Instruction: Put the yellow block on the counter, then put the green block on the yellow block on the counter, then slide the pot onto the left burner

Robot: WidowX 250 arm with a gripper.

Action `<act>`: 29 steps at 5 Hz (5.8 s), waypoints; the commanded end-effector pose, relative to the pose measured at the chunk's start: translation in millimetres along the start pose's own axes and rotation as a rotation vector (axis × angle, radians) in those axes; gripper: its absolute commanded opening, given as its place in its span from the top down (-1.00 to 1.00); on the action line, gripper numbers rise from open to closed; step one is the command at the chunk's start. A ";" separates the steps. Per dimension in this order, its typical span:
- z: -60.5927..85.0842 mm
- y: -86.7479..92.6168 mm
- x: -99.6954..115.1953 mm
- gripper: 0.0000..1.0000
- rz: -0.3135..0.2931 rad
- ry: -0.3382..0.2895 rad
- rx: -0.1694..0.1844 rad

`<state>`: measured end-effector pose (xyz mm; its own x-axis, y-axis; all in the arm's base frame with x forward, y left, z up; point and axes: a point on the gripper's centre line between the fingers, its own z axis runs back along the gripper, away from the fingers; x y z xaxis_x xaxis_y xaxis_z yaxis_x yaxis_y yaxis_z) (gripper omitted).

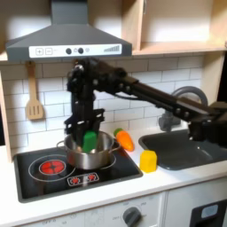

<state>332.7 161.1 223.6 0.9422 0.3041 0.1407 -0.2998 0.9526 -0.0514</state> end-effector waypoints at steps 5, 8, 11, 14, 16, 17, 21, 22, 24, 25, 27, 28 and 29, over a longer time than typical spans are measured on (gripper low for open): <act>2.0 -90.5 -87.2 1.00 -0.187 0.010 -0.045; -10.4 -129.1 -77.2 1.00 -0.249 0.002 -0.010; -22.8 -128.9 -79.0 1.00 -0.225 0.058 0.030; -28.7 -127.8 -84.6 1.00 -0.243 0.093 0.033; -28.4 -126.5 -81.4 1.00 -0.241 0.092 0.031; -29.6 -119.7 -79.2 1.00 -0.222 0.092 0.037; -32.1 -125.6 -75.8 1.00 -0.227 0.094 0.034; -30.5 -125.4 -72.9 1.00 -0.217 0.087 0.034; -33.6 -127.0 -76.5 1.00 -0.216 0.095 0.035; -32.6 -127.9 -73.9 1.00 -0.212 0.084 0.036; -32.9 -137.1 -74.3 1.00 -0.219 0.078 0.034; -34.0 -133.2 -73.7 1.00 -0.207 0.082 0.042; -34.7 -131.5 -74.1 1.00 -0.202 0.087 0.040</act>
<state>308.2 9.5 186.9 0.9932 0.0968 0.0649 -0.0973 0.9952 0.0045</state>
